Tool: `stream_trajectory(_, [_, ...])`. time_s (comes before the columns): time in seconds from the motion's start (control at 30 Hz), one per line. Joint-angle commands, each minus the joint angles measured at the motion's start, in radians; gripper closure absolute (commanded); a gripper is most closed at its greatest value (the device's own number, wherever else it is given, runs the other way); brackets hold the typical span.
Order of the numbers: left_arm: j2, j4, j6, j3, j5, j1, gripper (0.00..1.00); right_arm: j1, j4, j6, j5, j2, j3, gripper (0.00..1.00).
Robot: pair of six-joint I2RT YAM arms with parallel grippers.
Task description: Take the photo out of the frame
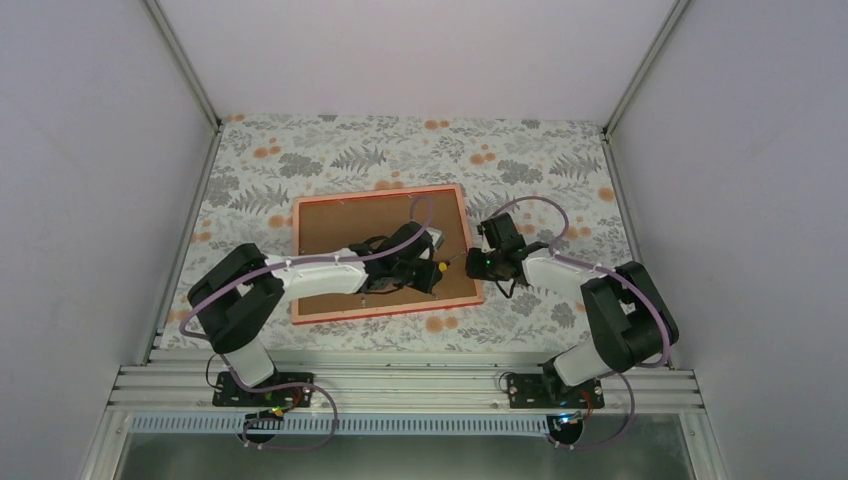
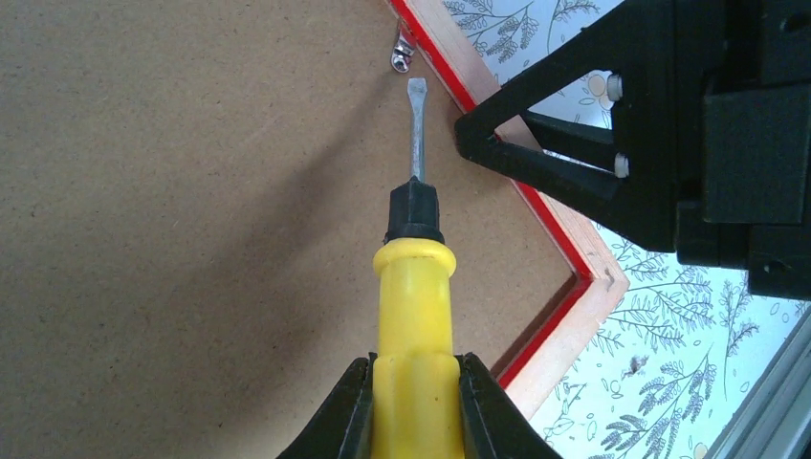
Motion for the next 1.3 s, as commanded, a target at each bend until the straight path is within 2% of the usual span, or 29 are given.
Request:
stream_trajectory(0.0, [0.027,0.017,0.025,0.042,-0.001,-0.005,0.98,0.005,0.025,-0.022,0.03,0.011,0.009,0.81])
stream_trajectory(0.23, [0.074,0.023,0.031,0.068,0.017,-0.005,0.98,0.006,0.036,-0.017,0.014,0.01,-0.013,0.86])
stream_trajectory(0.6, [0.105,0.038,0.028,0.078,0.008,-0.005,0.98,0.006,0.045,-0.013,0.002,0.01,-0.027,0.87])
stream_trajectory(1.03, [0.142,0.047,0.001,0.091,-0.058,-0.002,0.98,0.007,0.037,-0.009,0.001,-0.006,-0.034,0.86])
stream_trajectory(1.27, [0.138,0.019,-0.068,0.083,-0.135,0.004,0.98,0.007,0.035,-0.005,0.005,-0.015,-0.042,0.86])
